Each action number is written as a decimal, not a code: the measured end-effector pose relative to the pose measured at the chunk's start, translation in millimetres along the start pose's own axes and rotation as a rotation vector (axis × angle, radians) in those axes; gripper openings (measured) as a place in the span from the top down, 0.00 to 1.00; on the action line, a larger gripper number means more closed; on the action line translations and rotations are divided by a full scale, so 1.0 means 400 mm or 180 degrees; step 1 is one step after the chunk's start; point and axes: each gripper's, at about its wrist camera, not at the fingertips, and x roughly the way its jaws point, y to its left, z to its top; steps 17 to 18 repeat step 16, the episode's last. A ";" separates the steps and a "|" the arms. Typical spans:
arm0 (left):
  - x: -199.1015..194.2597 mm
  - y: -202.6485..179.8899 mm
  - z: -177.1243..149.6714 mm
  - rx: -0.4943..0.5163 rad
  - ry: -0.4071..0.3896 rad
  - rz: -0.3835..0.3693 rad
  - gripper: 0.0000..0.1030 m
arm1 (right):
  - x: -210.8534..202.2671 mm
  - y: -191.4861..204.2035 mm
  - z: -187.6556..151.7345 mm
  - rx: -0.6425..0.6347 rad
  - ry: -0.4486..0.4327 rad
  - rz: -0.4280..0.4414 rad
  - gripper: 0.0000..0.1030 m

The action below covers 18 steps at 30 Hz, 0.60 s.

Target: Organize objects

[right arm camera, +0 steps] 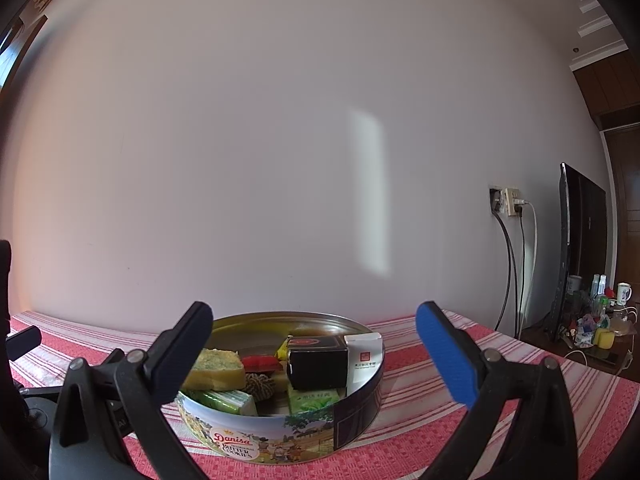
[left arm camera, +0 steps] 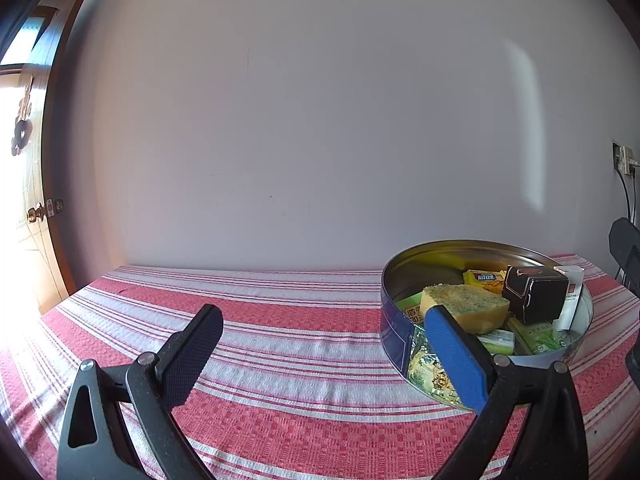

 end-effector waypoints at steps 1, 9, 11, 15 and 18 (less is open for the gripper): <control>-0.001 0.000 0.000 0.0002 0.0000 -0.0018 0.01 | 0.001 -0.001 0.000 0.0002 0.0001 0.0000 0.00; 0.000 -0.001 0.001 -0.0026 0.0005 -0.0027 0.01 | 0.006 -0.001 -0.001 -0.0001 0.0004 -0.0004 0.00; 0.000 -0.002 0.001 -0.0023 0.0008 -0.0020 0.01 | 0.006 -0.003 -0.001 -0.0001 0.0002 0.0000 0.00; 0.003 -0.007 0.001 -0.0009 0.0014 -0.0026 0.01 | 0.006 -0.004 -0.002 -0.0001 0.0011 -0.0002 0.00; 0.002 -0.008 0.002 -0.0006 0.0014 -0.0025 0.01 | 0.005 -0.005 -0.004 0.0001 0.0013 0.0001 0.00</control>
